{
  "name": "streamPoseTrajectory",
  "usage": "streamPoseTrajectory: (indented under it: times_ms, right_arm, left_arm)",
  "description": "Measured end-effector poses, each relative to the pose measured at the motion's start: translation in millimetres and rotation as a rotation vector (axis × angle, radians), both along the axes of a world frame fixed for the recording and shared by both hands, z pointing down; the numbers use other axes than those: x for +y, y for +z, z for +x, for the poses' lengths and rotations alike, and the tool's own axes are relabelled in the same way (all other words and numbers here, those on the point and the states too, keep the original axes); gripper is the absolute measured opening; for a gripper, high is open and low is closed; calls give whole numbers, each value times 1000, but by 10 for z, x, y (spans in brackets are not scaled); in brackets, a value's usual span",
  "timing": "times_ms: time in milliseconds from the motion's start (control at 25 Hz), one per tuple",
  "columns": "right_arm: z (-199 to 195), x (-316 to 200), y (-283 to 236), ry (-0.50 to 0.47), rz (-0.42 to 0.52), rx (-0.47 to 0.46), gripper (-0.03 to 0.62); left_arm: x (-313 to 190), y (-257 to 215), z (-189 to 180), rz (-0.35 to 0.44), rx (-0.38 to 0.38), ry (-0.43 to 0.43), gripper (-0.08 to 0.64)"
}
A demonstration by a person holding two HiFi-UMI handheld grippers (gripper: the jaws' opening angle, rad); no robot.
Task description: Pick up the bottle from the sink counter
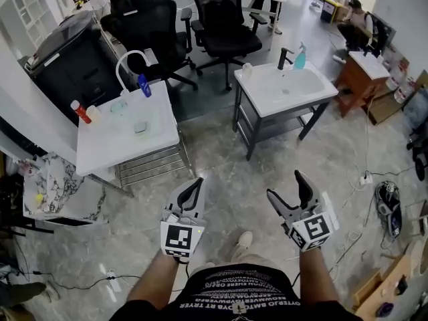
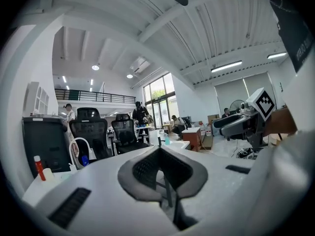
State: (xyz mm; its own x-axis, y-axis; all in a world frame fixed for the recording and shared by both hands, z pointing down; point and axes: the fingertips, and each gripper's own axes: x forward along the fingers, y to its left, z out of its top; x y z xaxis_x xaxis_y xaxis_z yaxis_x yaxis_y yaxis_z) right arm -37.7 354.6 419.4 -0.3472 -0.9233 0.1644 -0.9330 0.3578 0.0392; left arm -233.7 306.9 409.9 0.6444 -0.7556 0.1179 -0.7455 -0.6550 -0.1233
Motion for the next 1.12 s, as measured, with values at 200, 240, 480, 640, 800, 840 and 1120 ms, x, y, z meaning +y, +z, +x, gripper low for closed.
streamPoseTrajectory:
  times_ms: [200,240,480,640,800,840,1120]
  right_arm:
    - [250,-359,-16,-28,-13,-16,367]
    - [306,-421,-15,-35,-13,-16,367]
    - [716,-774,-51,-67,-2,-11,367]
    - [932,-919,-37,-101,5,-5,368]
    - [1080,-1046,35,-100,-4,-31,370]
    - [1088,-1075,54,-102,-7,-37,370]
    - [1108,-1404,162,-109,-31,-53,370]
  left_arm:
    - [-389,-29,416,-12,5,-1,2]
    - [-456,-36,507,-10,4,-1,2]
    - [-811,-133,969,22,11,-17,2]
    - [-1004,-149,1167,27,22,-54,2]
    - [-1076,-74,1288,13,8,-59,2]
    - [-1093,-43,1290,8,-1,-61,2]
    - [-1385,77,1295,-16,-21,-71,2]
